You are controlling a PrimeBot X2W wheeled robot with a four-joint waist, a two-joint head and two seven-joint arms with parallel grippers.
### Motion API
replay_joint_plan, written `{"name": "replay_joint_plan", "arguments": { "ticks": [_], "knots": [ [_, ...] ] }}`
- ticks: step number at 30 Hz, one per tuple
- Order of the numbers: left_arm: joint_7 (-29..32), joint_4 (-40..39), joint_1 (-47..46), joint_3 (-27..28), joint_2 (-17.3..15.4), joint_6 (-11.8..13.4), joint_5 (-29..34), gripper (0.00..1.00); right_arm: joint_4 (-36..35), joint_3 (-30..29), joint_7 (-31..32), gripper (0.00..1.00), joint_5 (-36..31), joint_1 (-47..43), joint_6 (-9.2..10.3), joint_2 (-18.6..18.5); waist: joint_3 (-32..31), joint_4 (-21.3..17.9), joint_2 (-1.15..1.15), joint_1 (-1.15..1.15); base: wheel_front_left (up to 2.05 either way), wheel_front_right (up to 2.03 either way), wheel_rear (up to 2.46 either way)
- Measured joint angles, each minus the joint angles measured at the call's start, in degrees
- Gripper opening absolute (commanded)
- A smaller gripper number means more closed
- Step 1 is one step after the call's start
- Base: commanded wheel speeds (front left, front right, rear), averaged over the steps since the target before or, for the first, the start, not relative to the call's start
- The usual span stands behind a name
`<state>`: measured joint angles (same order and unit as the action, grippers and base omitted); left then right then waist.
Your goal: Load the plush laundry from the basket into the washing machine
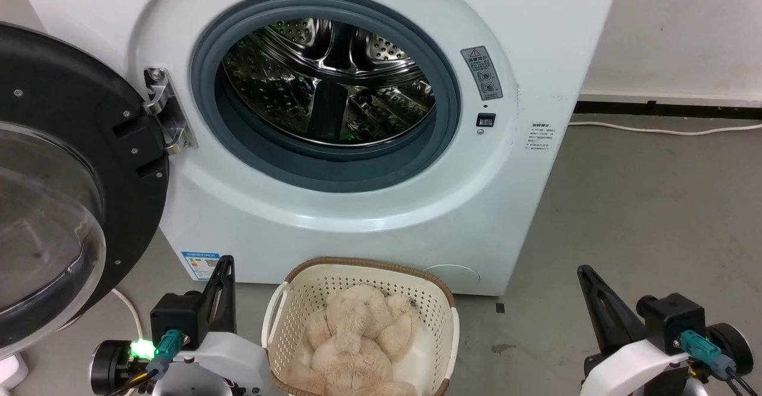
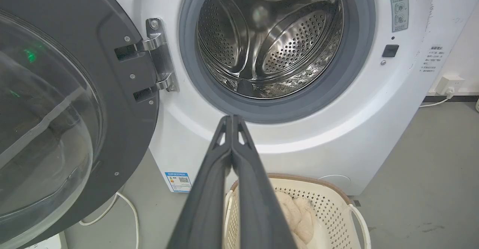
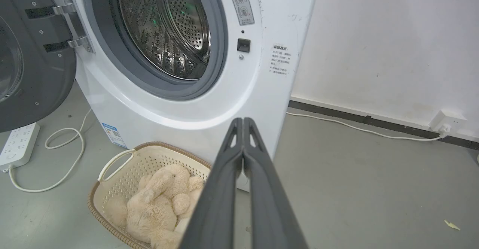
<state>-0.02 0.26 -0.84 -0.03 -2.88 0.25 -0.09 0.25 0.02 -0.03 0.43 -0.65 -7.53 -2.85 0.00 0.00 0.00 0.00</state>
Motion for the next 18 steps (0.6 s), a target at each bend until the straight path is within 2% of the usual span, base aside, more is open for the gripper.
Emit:
{"name": "replay_joint_plan", "arguments": {
  "ticks": [18],
  "knots": [
    [0.00,0.00,0.00,-0.01,0.00,0.00,0.00,0.00,0.00,0.01,0.00,0.00,0.00,0.00,0.00,0.00,0.00,0.00,0.00,0.00,0.00,0.00,0.00]
  ]
}}
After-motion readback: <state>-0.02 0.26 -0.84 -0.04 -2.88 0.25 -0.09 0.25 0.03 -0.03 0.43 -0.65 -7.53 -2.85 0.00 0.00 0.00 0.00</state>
